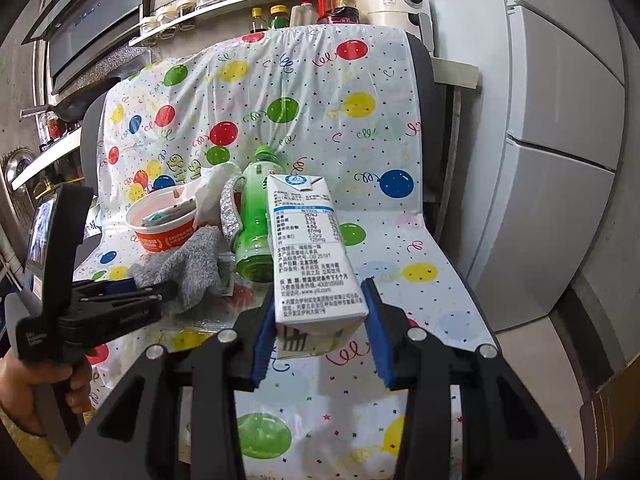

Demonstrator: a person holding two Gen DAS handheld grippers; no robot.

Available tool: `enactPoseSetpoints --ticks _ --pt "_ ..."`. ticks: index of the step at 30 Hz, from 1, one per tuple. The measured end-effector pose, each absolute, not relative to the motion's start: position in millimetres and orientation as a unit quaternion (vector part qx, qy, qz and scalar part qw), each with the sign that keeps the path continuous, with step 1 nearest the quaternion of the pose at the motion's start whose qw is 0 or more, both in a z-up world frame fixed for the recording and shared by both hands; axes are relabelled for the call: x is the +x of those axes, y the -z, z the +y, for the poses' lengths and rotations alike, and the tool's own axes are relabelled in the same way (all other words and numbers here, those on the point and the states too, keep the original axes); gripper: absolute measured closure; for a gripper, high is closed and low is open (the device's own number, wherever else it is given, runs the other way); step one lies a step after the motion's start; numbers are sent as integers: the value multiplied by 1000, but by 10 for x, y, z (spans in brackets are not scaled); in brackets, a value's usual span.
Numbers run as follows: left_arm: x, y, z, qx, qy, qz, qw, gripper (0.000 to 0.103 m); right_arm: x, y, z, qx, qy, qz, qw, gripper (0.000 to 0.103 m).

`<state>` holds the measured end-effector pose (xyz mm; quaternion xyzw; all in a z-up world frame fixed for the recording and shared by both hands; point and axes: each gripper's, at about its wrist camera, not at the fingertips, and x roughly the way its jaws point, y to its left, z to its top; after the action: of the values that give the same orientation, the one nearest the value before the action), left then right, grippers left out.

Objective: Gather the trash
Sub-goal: 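Grasp the grey cloth with the left gripper while the right gripper holds the carton, then carry the carton and grey cloth to the trash bin and release both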

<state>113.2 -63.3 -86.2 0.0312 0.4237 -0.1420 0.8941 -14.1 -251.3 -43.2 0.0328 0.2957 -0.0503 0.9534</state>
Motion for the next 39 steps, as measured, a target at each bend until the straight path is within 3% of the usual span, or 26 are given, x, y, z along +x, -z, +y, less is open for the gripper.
enactPoseSetpoints --ticks 3,14,27,39 --pt "1081 693 -537 7 171 398 901 89 -172 384 -2477 29 49 290 955 63" --pt "687 -381 -61 -50 227 291 928 89 -305 141 -2409 41 42 266 962 62" --pt "331 236 -244 -16 258 348 901 89 -362 319 -2326 62 18 302 951 62" --pt "1 56 -882 10 368 309 877 89 -894 119 -2852 76 97 269 955 62"
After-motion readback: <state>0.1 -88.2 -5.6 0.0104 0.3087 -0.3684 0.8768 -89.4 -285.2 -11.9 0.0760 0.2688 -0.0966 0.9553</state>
